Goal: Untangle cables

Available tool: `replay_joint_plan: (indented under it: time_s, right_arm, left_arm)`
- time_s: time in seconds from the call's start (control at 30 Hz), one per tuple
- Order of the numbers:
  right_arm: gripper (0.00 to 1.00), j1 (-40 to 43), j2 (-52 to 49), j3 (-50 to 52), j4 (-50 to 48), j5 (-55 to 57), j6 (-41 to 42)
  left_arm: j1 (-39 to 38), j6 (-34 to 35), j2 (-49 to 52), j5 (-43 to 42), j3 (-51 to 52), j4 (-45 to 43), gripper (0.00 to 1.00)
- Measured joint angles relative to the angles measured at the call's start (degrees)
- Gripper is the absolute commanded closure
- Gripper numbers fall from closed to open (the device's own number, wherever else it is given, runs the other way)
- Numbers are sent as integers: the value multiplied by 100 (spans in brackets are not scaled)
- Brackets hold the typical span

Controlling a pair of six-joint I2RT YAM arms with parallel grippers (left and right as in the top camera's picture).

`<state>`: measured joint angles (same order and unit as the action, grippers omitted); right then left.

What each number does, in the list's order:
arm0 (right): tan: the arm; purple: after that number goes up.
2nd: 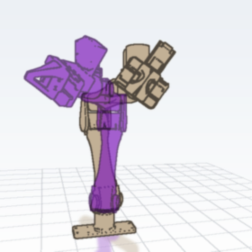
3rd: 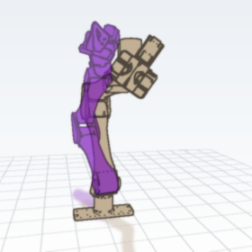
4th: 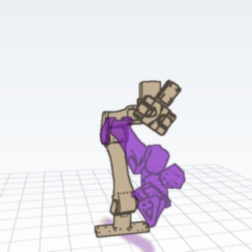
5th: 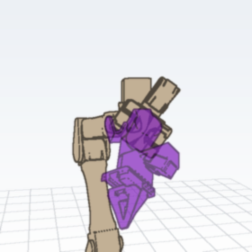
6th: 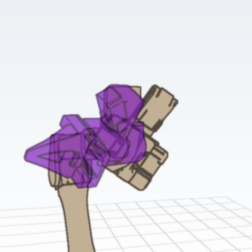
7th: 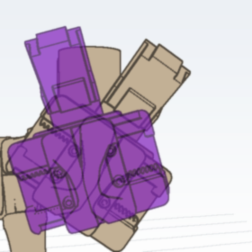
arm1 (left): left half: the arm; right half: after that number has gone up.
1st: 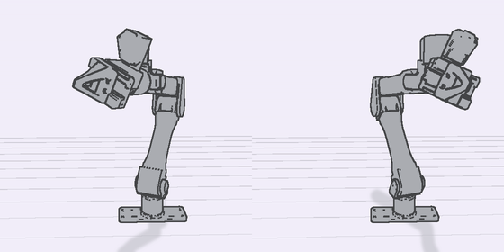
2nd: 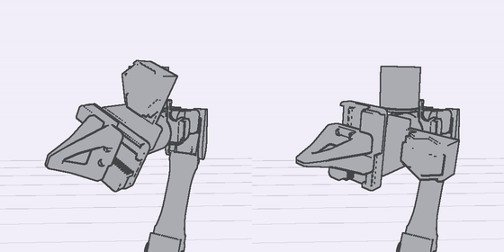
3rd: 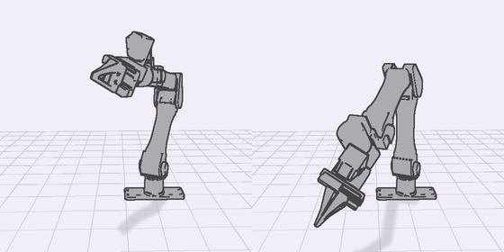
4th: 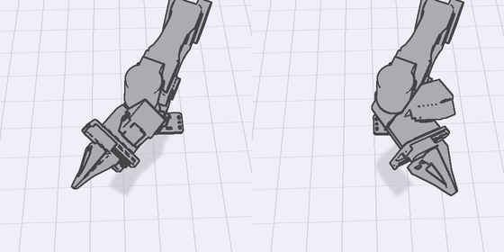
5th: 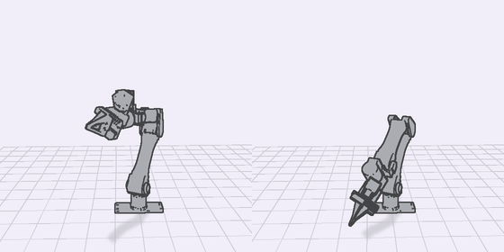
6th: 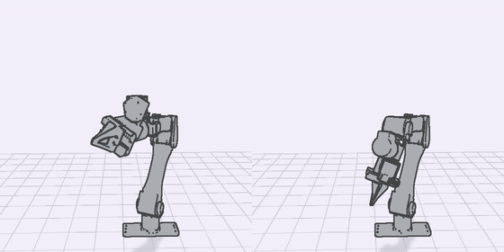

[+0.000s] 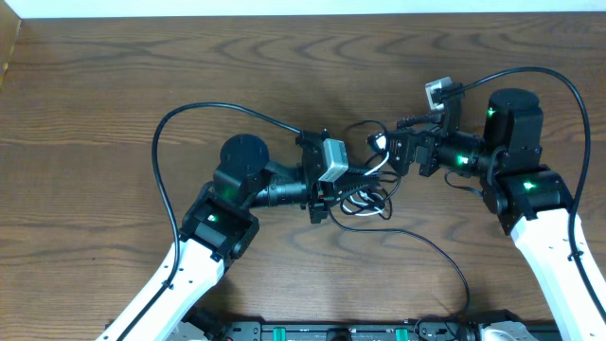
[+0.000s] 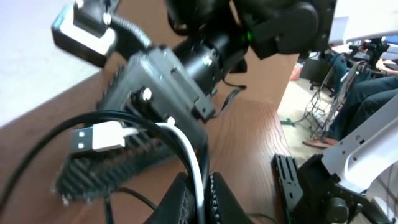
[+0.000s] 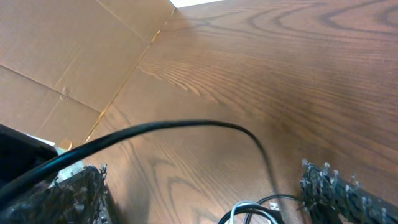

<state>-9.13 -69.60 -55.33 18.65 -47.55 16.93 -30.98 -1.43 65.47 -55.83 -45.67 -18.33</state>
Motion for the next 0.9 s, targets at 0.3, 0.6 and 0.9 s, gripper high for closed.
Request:
replay_joint_plan:
  time_s: [0.3, 0.6, 0.9]
  right_arm:
    - [1, 0, 0, 0, 116, 0, -155]
    - [1, 0, -2, 0, 317, 44, -485]
    - [1, 0, -2, 0, 579, 463, -586]
  left_arm:
    - [-22, 74, 0, 846, 0, -173, 92]
    - [-22, 376, 0, 1797, 0, -343, 92]
    - [-20, 632, -20, 2194, 0, -1097, 92]
